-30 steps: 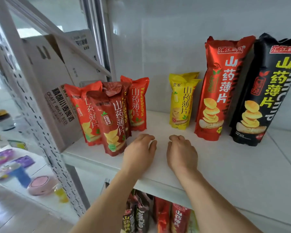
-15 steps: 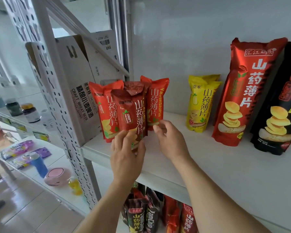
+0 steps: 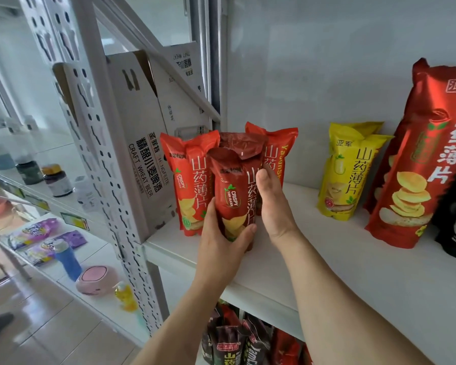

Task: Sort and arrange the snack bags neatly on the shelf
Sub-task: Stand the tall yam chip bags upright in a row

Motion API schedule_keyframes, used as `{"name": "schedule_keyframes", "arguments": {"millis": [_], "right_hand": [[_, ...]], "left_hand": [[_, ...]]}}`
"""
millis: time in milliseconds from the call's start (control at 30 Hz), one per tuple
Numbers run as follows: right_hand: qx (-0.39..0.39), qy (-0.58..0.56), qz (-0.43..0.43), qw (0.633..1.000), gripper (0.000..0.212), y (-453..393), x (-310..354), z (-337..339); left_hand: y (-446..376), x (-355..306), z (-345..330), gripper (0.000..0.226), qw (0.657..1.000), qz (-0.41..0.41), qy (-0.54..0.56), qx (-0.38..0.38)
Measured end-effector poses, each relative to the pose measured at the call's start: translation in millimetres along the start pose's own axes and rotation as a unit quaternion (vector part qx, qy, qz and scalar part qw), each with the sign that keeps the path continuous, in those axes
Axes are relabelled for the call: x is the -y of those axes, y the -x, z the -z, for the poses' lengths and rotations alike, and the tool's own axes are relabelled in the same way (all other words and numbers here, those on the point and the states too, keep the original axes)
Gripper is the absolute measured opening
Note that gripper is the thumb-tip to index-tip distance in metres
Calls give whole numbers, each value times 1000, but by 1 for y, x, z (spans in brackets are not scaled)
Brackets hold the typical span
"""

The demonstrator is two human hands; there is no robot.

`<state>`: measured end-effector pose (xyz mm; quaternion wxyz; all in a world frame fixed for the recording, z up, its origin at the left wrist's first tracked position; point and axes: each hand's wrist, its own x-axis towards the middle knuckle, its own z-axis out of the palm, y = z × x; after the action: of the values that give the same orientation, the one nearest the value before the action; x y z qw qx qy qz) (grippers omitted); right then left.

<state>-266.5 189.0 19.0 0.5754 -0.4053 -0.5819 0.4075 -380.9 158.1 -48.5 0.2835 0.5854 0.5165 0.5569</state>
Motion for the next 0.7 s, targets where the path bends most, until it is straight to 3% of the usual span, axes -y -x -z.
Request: {"name": "schedule_keyframes", "arguments": {"millis": [67, 200, 333, 700], "right_hand": [[2, -18, 15, 1000, 54, -4, 3, -1], [16, -31, 46, 998, 82, -12, 2, -4], [27, -30, 43, 998, 108, -18, -5, -6], [20, -24, 21, 999, 113, -18, -8, 0]], "left_hand": [[-4, -1, 3, 94, 999, 6, 25, 20], [-11, -5, 7, 92, 992, 30, 110, 61], [-19, -5, 9, 75, 986, 20, 144, 77], [-34, 3, 4, 76, 980, -15, 158, 122]]}}
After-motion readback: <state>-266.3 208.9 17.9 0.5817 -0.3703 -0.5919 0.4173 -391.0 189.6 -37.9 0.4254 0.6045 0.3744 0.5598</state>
